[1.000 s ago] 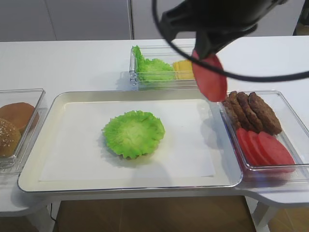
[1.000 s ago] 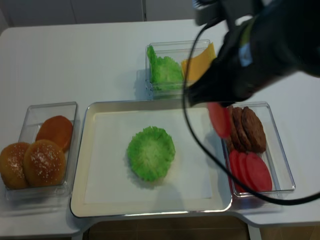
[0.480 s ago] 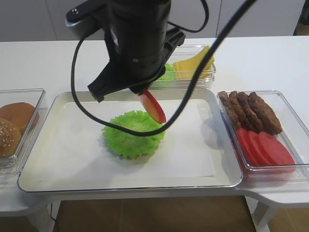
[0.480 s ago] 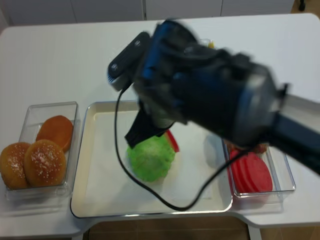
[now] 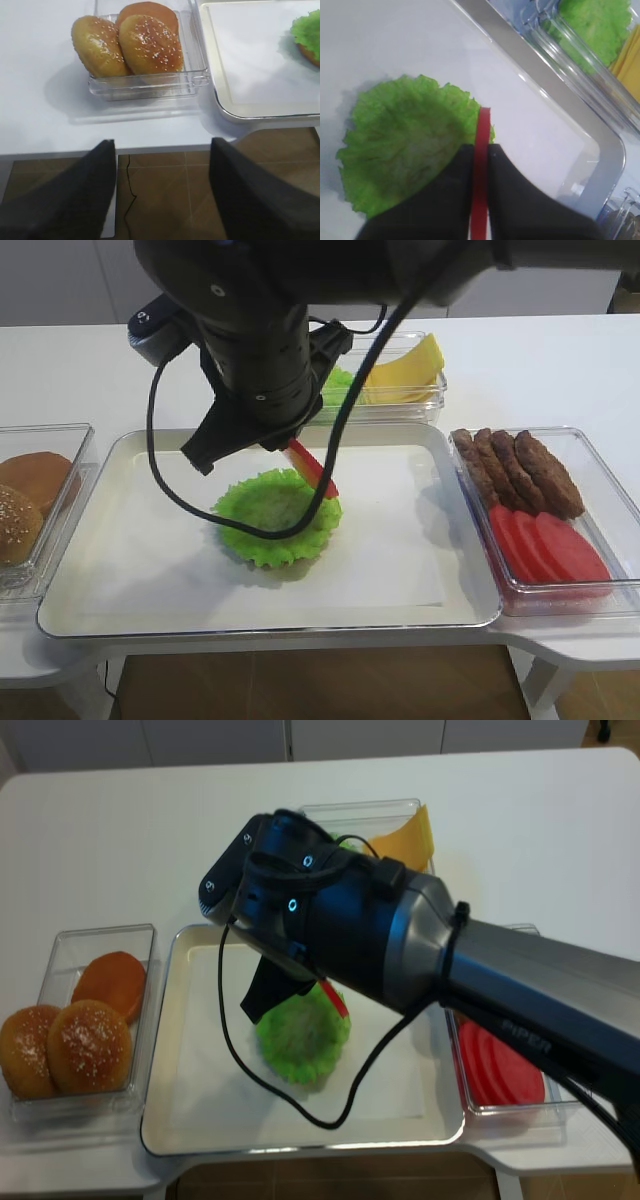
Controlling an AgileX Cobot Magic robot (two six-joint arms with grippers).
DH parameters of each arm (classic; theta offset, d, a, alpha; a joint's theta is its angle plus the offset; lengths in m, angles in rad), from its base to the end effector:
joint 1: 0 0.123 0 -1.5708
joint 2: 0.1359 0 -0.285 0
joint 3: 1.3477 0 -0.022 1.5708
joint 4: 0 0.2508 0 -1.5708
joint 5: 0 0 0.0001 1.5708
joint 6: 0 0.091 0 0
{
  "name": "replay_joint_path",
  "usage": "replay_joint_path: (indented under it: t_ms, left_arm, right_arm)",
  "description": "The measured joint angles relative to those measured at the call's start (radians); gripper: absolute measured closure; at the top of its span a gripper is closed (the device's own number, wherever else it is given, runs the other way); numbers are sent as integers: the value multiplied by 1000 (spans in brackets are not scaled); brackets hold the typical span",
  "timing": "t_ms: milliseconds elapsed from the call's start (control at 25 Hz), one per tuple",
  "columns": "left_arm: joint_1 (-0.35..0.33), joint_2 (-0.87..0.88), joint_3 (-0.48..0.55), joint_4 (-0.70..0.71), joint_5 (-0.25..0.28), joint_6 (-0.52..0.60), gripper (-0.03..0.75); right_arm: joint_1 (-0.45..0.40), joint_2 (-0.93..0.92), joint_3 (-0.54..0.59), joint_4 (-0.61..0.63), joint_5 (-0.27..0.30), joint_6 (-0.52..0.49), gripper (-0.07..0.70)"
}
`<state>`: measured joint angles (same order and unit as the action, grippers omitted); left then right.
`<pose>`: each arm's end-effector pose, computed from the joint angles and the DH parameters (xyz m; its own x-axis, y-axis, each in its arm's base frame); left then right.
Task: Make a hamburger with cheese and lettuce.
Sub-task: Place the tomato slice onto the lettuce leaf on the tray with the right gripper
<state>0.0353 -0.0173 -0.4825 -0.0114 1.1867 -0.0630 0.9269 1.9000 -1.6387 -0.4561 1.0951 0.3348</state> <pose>-0.0113 -0.0014 0.2625 -0.5610 -0.0871 -0.8232 -0.0644 0.9960 -0.0614 0.2729 0.3041 0.2772 -0.6354 -0.6725 -0.3795 -0.5877 0.7400 -0.3273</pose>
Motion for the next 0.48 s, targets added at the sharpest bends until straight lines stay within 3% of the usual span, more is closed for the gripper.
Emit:
replay_joint_path:
  t_ms: [480]
  left_arm:
    - [0, 0, 0, 0, 0, 0, 277]
  right_arm:
    - [0, 35, -2, 10, -18, -18, 583]
